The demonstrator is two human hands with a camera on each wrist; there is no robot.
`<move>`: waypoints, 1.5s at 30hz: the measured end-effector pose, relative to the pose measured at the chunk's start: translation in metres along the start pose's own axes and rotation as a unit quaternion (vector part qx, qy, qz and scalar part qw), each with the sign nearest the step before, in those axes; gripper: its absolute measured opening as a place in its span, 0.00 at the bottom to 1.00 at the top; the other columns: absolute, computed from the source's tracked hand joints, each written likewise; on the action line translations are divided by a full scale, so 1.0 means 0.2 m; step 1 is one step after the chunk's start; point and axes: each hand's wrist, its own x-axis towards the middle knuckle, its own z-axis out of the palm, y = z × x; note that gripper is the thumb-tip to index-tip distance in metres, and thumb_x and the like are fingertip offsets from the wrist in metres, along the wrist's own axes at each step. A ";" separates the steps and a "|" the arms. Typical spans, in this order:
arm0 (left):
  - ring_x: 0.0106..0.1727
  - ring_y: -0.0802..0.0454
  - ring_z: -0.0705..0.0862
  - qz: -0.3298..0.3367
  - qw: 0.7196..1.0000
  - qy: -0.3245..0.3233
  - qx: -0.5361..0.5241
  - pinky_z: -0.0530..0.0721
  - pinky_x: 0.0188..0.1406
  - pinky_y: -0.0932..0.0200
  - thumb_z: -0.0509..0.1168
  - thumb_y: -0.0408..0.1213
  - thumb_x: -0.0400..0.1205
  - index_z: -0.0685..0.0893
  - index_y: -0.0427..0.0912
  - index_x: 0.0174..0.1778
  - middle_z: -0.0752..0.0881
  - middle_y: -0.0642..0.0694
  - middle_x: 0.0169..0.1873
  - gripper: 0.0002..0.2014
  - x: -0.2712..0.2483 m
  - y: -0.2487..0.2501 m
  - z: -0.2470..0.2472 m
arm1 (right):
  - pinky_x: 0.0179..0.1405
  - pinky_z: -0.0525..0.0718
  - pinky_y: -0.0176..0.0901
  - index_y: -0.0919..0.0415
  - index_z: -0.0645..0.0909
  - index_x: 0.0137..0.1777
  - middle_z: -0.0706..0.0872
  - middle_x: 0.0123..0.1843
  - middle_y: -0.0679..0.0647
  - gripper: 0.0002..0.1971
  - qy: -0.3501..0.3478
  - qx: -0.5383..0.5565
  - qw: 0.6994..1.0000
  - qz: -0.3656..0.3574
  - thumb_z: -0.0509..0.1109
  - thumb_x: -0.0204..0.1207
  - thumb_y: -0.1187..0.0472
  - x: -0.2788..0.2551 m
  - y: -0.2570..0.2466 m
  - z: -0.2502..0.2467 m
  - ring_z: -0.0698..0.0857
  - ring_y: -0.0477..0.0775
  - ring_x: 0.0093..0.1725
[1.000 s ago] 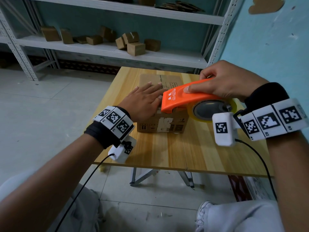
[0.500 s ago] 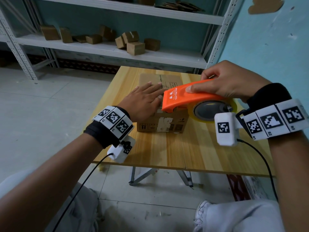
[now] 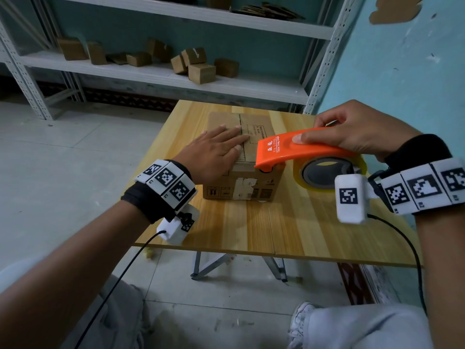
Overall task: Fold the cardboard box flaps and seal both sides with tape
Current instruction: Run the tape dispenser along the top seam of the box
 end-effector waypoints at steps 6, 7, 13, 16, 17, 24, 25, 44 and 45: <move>0.85 0.51 0.42 0.006 1.000 0.003 -0.016 0.49 0.83 0.38 0.33 0.57 0.83 0.49 0.55 0.84 0.50 0.51 0.85 0.31 0.02 -0.02 0.02 | 0.36 0.76 0.41 0.61 0.86 0.38 0.86 0.35 0.53 0.22 0.006 0.007 1.000 0.002 0.76 0.65 0.39 -0.02 0.02 -0.02 0.82 0.49 0.36; 0.85 0.51 0.42 0.004 1.000 0.005 -0.019 0.48 0.83 0.38 0.34 0.55 0.85 0.49 0.55 0.84 0.49 0.51 0.85 0.29 0.02 -0.02 0.02 | 0.36 0.76 0.41 0.62 0.86 0.39 0.86 0.35 0.53 0.23 0.006 0.009 1.000 0.004 0.76 0.65 0.38 -0.02 0.03 -0.02 0.82 0.49 0.36; 0.85 0.52 0.43 -0.001 0.999 0.002 -0.034 0.48 0.83 0.39 0.35 0.54 0.87 0.50 0.56 0.84 0.50 0.51 0.84 0.27 0.02 -0.01 0.01 | 0.38 0.78 0.43 0.60 0.86 0.38 0.86 0.34 0.53 0.24 0.006 0.021 1.000 0.007 0.76 0.62 0.37 -0.03 0.05 -0.02 0.83 0.50 0.36; 0.85 0.52 0.43 0.000 0.999 0.000 -0.039 0.47 0.83 0.40 0.37 0.52 0.88 0.51 0.55 0.84 0.51 0.51 0.84 0.26 0.02 0.00 0.00 | 0.37 0.78 0.42 0.58 0.85 0.36 0.86 0.33 0.52 0.20 0.010 0.031 0.999 0.002 0.76 0.65 0.39 -0.03 0.06 -0.01 0.83 0.49 0.34; 0.85 0.53 0.44 -0.008 0.999 0.002 -0.050 0.46 0.83 0.40 0.39 0.50 0.89 0.51 0.55 0.84 0.51 0.51 0.84 0.24 0.01 0.01 -0.01 | 0.37 0.78 0.41 0.59 0.85 0.36 0.86 0.34 0.52 0.20 0.010 0.035 0.999 0.001 0.76 0.66 0.39 -0.03 0.06 -0.01 0.83 0.49 0.34; 0.84 0.58 0.46 -0.045 0.986 -0.005 -0.161 0.41 0.81 0.50 0.37 0.51 0.90 0.60 0.56 0.82 0.54 0.56 0.84 0.24 -0.01 0.08 -0.09 | 0.34 0.79 0.35 0.63 0.86 0.42 0.88 0.37 0.56 0.23 0.007 0.052 0.999 0.001 0.75 0.68 0.39 -0.02 0.08 -0.01 0.84 0.39 0.26; 0.84 0.58 0.47 -0.048 0.984 -0.005 -0.171 0.41 0.81 0.50 0.36 0.51 0.90 0.61 0.56 0.81 0.54 0.56 0.84 0.24 -0.01 0.09 -0.10 | 0.33 0.79 0.35 0.64 0.87 0.42 0.88 0.37 0.56 0.24 0.007 0.055 0.998 0.003 0.75 0.68 0.39 -0.02 0.09 -0.01 0.84 0.38 0.26; 0.75 0.42 0.67 -0.011 0.996 0.003 0.083 0.62 0.78 0.46 0.45 0.49 0.89 0.68 0.38 0.72 0.69 0.39 0.71 0.22 -0.02 0.16 -0.05 | 0.34 0.78 0.35 0.59 0.86 0.38 0.87 0.33 0.51 0.21 -0.008 0.047 0.999 -0.021 0.74 0.69 0.39 -0.03 -0.03 0.05 0.84 0.42 0.30; 0.80 0.37 0.61 0.007 0.989 -0.012 0.149 0.58 0.81 0.41 0.44 0.50 0.87 0.64 0.37 0.76 0.64 0.35 0.76 0.26 -0.03 0.15 -0.04 | 0.34 0.78 0.35 0.60 0.86 0.39 0.87 0.34 0.51 0.21 -0.008 0.046 0.999 -0.021 0.74 0.69 0.39 -0.03 -0.03 0.05 0.84 0.43 0.31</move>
